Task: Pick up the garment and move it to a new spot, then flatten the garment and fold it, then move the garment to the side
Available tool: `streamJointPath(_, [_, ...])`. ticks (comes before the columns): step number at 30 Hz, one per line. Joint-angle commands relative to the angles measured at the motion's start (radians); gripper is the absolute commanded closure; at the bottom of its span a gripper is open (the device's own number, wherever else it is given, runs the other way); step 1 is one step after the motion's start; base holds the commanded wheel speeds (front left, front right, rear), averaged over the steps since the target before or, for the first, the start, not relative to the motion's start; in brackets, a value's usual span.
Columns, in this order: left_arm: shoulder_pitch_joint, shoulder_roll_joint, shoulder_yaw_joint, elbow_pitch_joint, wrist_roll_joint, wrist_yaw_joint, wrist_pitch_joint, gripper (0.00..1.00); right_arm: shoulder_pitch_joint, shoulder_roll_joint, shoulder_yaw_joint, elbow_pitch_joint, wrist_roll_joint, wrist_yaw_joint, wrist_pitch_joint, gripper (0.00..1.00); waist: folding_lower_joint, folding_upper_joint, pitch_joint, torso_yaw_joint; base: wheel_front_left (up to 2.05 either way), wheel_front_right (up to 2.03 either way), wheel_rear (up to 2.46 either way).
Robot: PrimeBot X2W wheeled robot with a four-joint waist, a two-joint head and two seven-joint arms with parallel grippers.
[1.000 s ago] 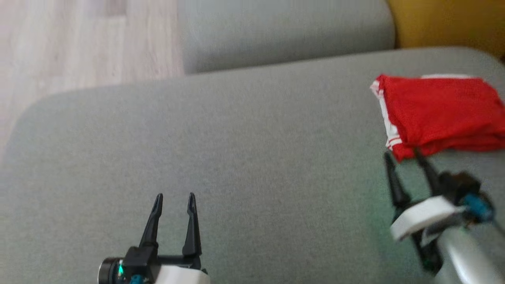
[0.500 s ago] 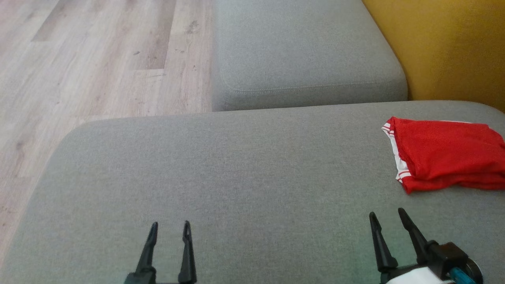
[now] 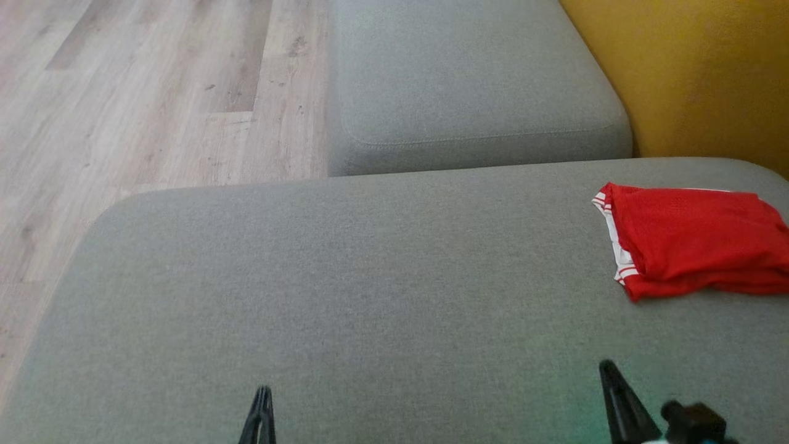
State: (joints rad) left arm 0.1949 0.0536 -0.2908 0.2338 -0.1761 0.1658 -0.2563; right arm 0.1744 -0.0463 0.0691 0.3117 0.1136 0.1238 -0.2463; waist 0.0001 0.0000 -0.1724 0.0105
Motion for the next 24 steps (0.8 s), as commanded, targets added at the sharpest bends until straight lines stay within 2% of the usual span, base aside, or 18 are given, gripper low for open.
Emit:
streamJointPath(1, [-0.014,0.001,0.006,-0.021,-0.030,-0.004,0.004,1.00,-0.015,0.000,-0.004,-0.017,0.030,0.000,0.005,1.00,0.0000,0.0000,0.004,0.000,0.00,0.00,0.00])
streamJointPath(24, [-0.069,0.014,0.060,-0.009,-0.299,-0.058,0.057,1.00,-0.063,-0.001,-0.036,-0.026,0.294,0.001,0.069,1.00,0.0000,0.0000,0.034,-0.002,0.00,0.00,0.00])
